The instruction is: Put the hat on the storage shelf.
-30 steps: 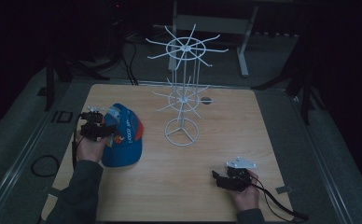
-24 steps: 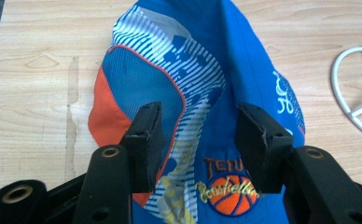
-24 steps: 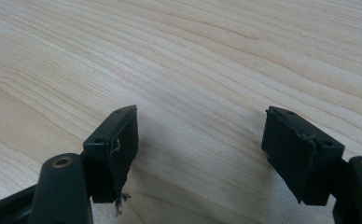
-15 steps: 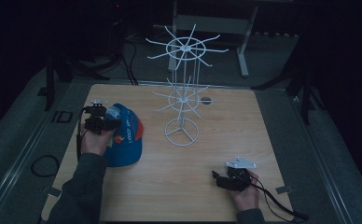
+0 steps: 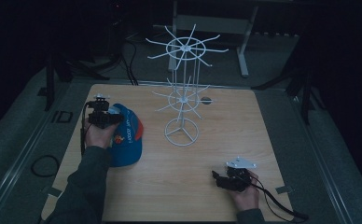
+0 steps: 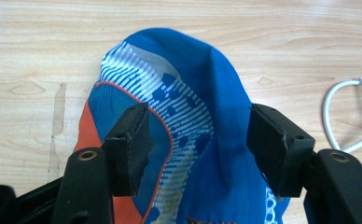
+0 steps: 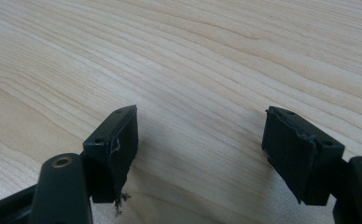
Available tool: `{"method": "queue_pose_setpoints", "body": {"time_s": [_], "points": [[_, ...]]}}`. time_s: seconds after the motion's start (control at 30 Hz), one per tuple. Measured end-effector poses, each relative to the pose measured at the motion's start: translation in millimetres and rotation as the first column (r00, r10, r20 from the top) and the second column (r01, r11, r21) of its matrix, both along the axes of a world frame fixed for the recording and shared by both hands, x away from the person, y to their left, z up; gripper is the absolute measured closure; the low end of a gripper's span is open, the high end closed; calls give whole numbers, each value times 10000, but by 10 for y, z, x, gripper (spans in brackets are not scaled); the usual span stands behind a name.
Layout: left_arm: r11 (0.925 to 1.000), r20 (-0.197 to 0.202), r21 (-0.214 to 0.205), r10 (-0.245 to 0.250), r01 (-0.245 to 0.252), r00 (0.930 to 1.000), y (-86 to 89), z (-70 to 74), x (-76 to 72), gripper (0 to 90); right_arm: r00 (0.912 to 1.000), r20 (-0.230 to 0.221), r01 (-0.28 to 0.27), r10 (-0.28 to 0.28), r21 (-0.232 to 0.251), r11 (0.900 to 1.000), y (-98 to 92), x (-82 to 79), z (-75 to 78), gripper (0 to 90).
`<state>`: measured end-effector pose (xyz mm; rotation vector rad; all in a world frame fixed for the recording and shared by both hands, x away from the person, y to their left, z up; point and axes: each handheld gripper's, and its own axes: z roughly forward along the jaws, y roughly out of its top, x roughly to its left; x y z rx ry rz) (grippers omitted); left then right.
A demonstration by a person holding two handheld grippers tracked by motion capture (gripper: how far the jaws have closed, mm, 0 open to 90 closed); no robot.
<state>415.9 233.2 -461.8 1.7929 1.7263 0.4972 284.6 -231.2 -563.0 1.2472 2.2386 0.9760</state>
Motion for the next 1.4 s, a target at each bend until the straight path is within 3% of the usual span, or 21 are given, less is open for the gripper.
{"method": "queue_pose_setpoints", "body": {"time_s": [0.17, 0.47, 0.6, 0.93, 1.03, 1.13, 1.2, 1.3, 1.4], "points": [[9998, -26, -138, 115, -115, 9999, -41, -27, 132, 385, 10000, -11, -2, 2, 3, 10000, 1, 0, 0, 266], [9997, -44, -10, 250, -250, 9997, -120, -41, 253, 335, 10000, -9, -12, 12, -3, 10000, 0, 0, 0, 264], [9990, -301, -41, 449, -451, 9985, -142, -112, 321, 278, 10000, -10, -12, 12, -2, 10000, 1, 0, 0, 264], [9940, -1033, 837, 783, -698, 9916, -268, -254, 529, 225, 10000, -9, -27, 27, -6, 10000, 0, 0, 0, 262], [9944, -1641, 895, 700, -558, 9840, -266, -355, 567, 288, 10000, -11, -28, 28, -6, 10000, 1, 0, 0, 262], [9931, -2235, 1009, 805, -591, 9714, -264, -457, 587, 429, 10000, -10, -31, 31, -6, 10000, 1, 0, 0, 262], [9930, -2433, 1051, 788, -545, 9668, -263, -476, 590, 526, 10000, -9, -30, 30, -8, 10000, 0, 0, 0, 262], [9903, -2441, 1305, 789, -479, 9665, -264, -454, 575, 706, 10000, -8, -34, 34, -7, 10000, 0, 0, 0, 261], [9912, -2177, 1263, 654, -383, 9738, -255, -392, 528, 825, 10000, -7, -34, 34, -7, 10000, 0, 0, 0, 261]]}}
